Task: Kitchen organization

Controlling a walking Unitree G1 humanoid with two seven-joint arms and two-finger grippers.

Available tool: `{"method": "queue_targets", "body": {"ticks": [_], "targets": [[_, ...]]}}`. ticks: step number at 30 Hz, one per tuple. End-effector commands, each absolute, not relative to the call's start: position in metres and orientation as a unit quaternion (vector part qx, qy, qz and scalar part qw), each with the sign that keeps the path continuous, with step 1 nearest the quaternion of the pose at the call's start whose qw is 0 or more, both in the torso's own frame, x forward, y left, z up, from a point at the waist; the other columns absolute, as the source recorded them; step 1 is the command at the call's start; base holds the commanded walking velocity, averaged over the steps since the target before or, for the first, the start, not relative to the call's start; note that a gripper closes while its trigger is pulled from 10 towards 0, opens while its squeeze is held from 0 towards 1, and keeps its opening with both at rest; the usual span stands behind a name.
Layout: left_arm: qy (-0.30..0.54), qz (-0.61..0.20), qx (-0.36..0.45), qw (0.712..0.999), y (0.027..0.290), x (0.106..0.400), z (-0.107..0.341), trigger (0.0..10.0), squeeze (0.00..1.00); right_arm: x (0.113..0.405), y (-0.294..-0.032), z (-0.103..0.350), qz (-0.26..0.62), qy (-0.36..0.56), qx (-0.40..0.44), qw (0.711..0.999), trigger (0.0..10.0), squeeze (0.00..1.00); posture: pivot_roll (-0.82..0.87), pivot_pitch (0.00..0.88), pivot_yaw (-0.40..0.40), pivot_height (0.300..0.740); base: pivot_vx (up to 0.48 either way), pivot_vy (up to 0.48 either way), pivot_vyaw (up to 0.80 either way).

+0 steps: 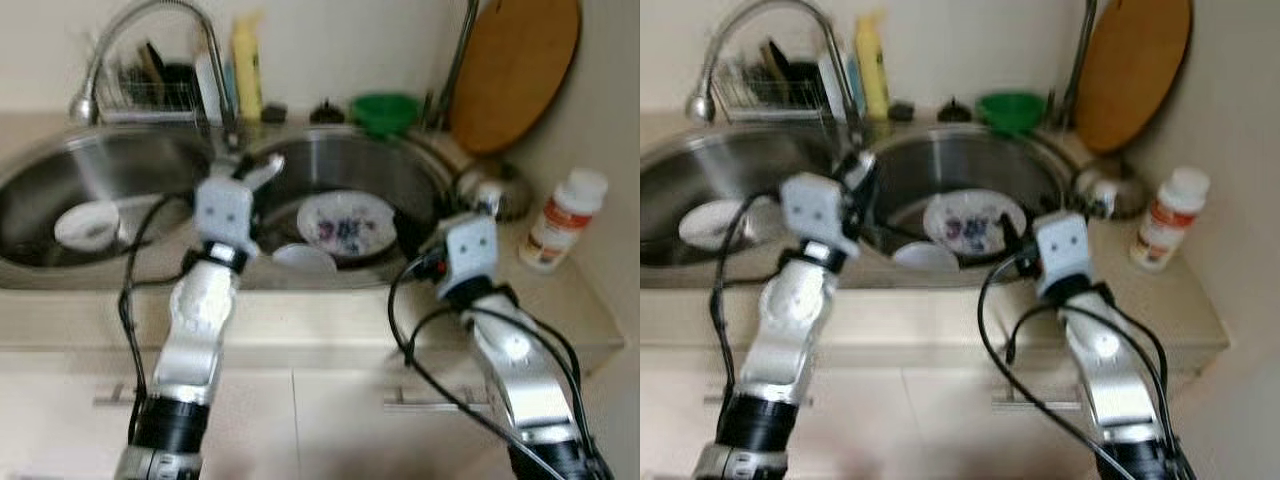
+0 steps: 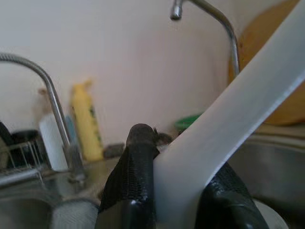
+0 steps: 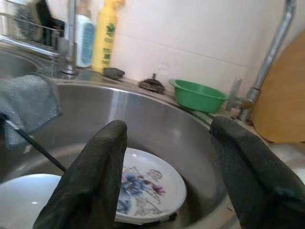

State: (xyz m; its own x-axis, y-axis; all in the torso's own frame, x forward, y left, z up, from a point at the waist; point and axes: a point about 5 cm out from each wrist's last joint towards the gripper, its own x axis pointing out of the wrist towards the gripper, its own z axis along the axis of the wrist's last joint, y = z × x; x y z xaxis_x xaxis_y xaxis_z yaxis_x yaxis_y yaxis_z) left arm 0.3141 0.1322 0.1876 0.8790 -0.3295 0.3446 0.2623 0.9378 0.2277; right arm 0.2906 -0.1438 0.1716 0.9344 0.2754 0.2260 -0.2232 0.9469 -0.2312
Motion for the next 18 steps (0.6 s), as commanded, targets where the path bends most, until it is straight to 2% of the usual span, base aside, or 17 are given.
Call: {"method": "queue_targets", "body": {"ticks": [1,11,16,18], "targets": [[-0.176,-0.196,0.087,0.961,0.128,0.317,0.185,10.0,0.00,0.290,-0.141,0.177,0.128,-0.139,-0.093,0.978,10.0,0.00,0.00,0.000,-0.013,0.740,0.000,0.000,0.00],[-0.107,-0.226,0.090,0.964,0.125,0.337,0.168,10.0,0.00,0.292,-0.142,0.178,0.123,-0.141,-0.089,0.978,10.0,0.00,-0.01,0.000,-0.007,0.740,0.000,0.000,0.00],[-0.076,-0.298,0.121,0.944,0.118,0.354,0.170,10.0,0.00,0.294,-0.143,0.181,0.113,-0.146,-0.085,0.979,10.0,0.00,-0.02,0.000,0.004,0.740,0.000,0.000,0.00],[-0.070,-0.304,0.121,0.942,0.118,0.358,0.170,10.0,0.00,0.295,-0.143,0.181,0.111,-0.147,-0.084,0.979,10.0,0.00,-0.02,0.000,0.004,0.740,0.000,0.000,0.00]]}}
